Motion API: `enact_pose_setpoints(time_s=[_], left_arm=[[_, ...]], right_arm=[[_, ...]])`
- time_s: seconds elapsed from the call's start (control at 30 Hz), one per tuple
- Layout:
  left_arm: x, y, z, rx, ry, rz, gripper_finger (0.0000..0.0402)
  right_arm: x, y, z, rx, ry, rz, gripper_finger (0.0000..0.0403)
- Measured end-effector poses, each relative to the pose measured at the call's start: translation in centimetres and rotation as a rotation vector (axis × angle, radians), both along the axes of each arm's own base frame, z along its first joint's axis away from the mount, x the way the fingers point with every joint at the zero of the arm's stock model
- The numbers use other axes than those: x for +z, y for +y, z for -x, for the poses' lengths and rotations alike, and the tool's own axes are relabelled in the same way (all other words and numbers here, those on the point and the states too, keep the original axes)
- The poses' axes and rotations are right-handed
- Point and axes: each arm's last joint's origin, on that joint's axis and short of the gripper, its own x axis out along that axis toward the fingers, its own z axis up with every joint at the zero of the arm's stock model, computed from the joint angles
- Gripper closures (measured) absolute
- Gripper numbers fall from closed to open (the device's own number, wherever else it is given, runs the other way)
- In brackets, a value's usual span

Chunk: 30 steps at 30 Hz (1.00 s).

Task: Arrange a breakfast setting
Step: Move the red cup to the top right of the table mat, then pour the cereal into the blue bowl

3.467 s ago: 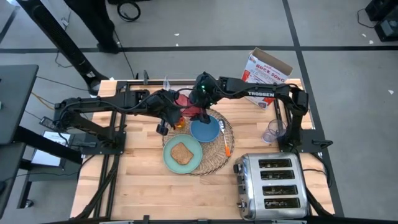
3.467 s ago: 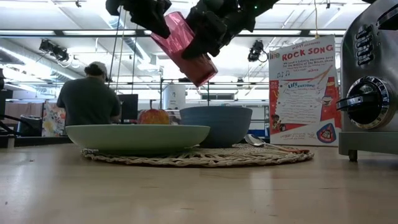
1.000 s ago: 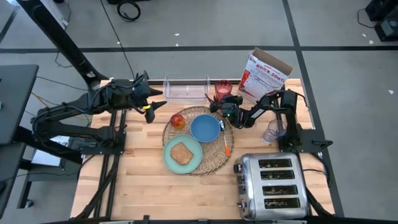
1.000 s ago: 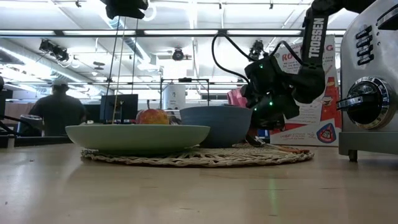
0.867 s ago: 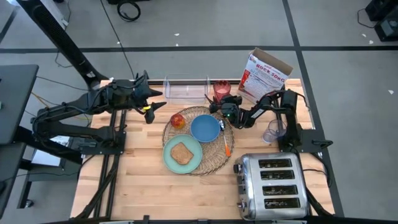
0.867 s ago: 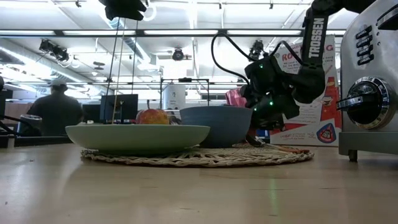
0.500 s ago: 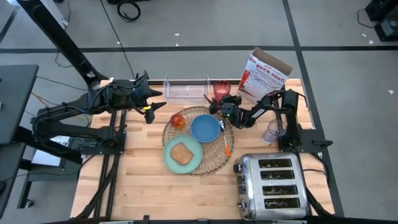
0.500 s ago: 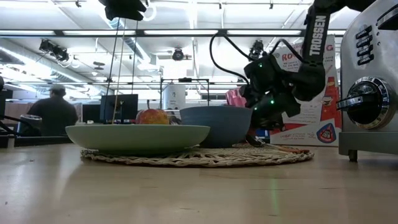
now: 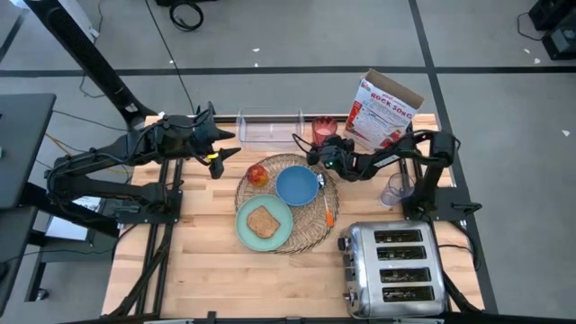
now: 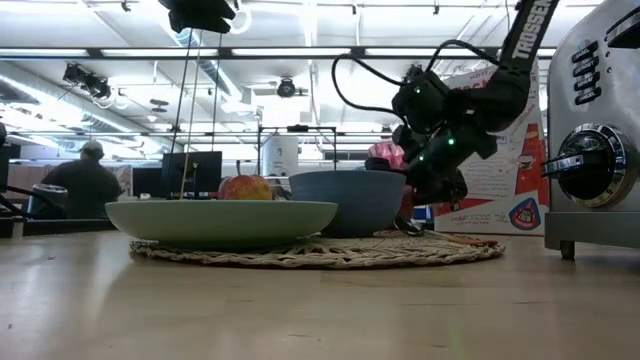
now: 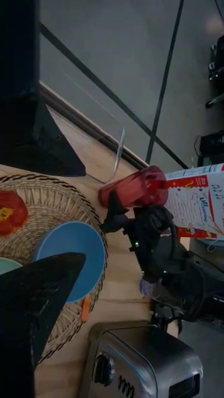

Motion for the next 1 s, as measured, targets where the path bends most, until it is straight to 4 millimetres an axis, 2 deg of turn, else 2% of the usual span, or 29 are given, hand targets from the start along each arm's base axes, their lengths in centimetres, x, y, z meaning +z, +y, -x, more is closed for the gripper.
enact_pose_setpoints(time_s=[0.27, 0.47, 0.7, 0.87, 1.0], left_arm=[[0.0, 0.0, 0.0, -0.007, -0.001, 0.004, 0.0184], [0.0, -0.1, 0.0, -0.017, -0.014, 0.037, 0.0184], [0.0, -0.3, -0.1, -0.043, -0.043, 0.123, 0.0184], [0.0, -0.4, -0.1, -0.067, -0.060, 0.182, 0.0184], [0.0, -0.4, -0.1, -0.056, -0.069, 0.210, 0.0184]], right_arm=[[0.7, 1.1, 0.8, 0.021, 0.033, -0.102, 0.0015], [2.1, 1.9, 1.5, 0.053, 0.024, -0.163, 0.0015], [5.3, 3.9, 3.2, 0.150, -0.016, -0.300, 0.0016], [7.8, 6.2, 4.9, 0.261, -0.074, -0.437, 0.0027], [9.9, 8.1, 5.5, 0.385, -0.163, -0.545, 0.0039]])
